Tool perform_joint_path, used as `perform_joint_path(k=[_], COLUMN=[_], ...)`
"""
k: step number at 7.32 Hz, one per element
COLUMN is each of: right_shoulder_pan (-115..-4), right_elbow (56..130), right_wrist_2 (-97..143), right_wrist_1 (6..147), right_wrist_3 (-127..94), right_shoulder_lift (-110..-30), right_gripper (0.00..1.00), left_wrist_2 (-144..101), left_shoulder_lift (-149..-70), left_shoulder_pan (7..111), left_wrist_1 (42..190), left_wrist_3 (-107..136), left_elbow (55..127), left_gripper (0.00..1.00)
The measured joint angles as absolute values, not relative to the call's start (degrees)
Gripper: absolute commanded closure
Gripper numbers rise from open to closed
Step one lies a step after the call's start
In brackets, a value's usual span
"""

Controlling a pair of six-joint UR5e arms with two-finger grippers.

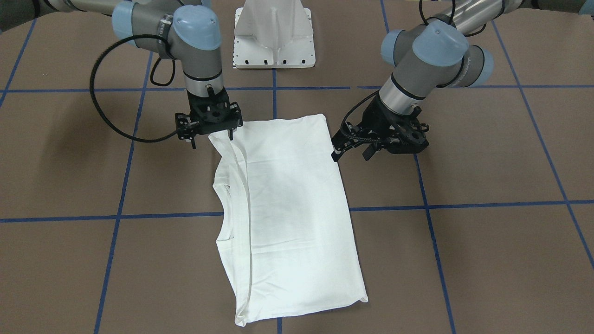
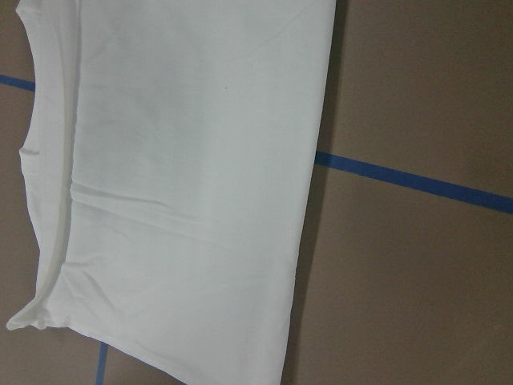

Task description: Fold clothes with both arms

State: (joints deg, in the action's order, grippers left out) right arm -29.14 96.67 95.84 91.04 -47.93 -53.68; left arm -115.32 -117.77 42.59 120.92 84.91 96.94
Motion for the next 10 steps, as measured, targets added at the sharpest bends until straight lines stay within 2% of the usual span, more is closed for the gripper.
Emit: perform_joint_path(k=[1,4,10], right_shoulder_pan=[-28.95,-26.92,-27.37], right_elbow=[92.83,88.26,87.30], right_wrist_2=[95.08,93.82,94.03], right_wrist_1=[87.45,85.98,86.30], right_wrist_3=[-47.07,-45.65,-43.73], right_shoulder_lift=[-52.13,-50.51,-51.09], right_gripper=[0.00,0.00,0.00], left_wrist_2=[-115.32,-115.31,-115.33], left_shoulder_lift=[-117.77,-117.75,-117.71], left_shoulder_pan=[42.57,42.56,42.54], left_wrist_1=[121.04,121.11,121.11], left_wrist_3=[84.92,84.82,84.73], left_elbow=[96.72,96.25,96.15], left_gripper=[0.00,0.00,0.00])
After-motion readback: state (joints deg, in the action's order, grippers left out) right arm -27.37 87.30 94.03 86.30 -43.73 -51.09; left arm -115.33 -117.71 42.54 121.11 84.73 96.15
